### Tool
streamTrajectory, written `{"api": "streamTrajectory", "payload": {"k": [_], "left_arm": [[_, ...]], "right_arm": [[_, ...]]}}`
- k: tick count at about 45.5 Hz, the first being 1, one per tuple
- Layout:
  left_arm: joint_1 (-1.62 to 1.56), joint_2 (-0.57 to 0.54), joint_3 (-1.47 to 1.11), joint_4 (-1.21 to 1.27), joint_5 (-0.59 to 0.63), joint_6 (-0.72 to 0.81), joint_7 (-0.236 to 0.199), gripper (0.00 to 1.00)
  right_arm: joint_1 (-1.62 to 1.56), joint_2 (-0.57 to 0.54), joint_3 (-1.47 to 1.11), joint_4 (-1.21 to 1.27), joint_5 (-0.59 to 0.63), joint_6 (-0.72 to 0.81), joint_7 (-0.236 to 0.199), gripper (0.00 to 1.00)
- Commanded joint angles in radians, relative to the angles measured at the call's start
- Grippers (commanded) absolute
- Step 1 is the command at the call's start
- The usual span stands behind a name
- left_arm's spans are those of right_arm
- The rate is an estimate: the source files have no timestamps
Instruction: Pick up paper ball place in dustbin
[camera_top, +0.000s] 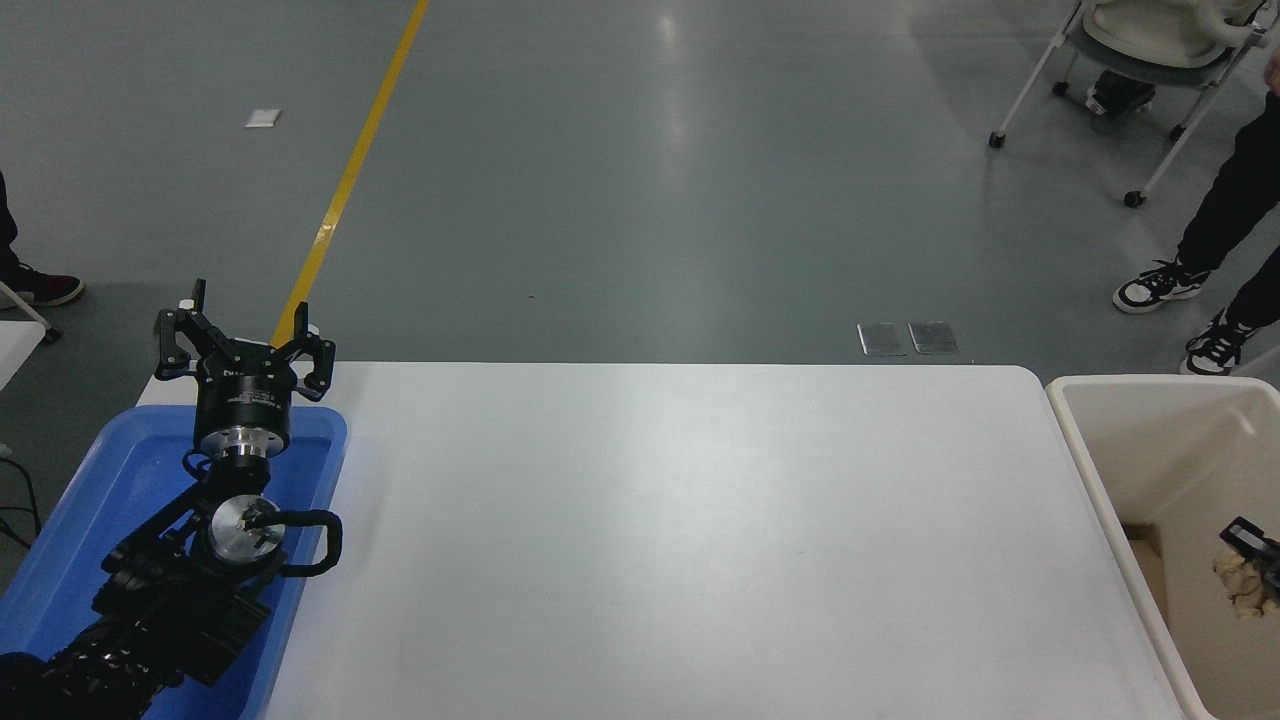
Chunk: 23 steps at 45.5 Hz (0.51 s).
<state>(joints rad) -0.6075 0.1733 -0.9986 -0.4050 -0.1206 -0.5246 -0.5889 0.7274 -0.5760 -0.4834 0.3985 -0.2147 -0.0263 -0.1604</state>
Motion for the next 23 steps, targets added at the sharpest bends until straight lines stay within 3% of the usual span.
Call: {"api": "streamTrajectory", "payload": {"k": [1, 3, 4, 6, 15, 23], "left_arm": [[0.0, 0.0, 0.0, 0.0, -0.001, 0.0, 0.0, 0.99], [0.0, 0.0, 0.0, 0.0, -0.001, 0.0, 0.0, 0.99], [0.0, 0.0, 0.0, 0.0, -0.001, 0.0, 0.0, 0.99], [0.0, 0.0, 0.0, 0.0, -0.001, 0.0, 0.0, 0.99], [0.0, 0.0, 0.0, 0.0, -0.001, 0.0, 0.0, 0.99], [0.0, 0.0, 0.0, 0.0, 0.001, 0.0, 0.0, 0.99]], "right_arm": [[-0.017, 0.025, 0.034, -0.006, 0.015, -0.018, -0.002, 0.0], [-0.01, 0.024, 0.034, 0.002, 0.015, -0.017, -0.002, 0.16], [-0.008, 0.025, 0.034, 0.003, 0.015, -0.017, -0.002, 0.35], [-0.006, 0.025, 0.034, 0.005, 0.015, -0.017, -0.001, 1.0], [0.052, 0.018, 0.025, 0.095, 0.002, -0.012, -0.002, 1.0], [0.228, -0.145, -0.043, 0.316, -0.087, -0.009, -0.002, 1.0]]}}
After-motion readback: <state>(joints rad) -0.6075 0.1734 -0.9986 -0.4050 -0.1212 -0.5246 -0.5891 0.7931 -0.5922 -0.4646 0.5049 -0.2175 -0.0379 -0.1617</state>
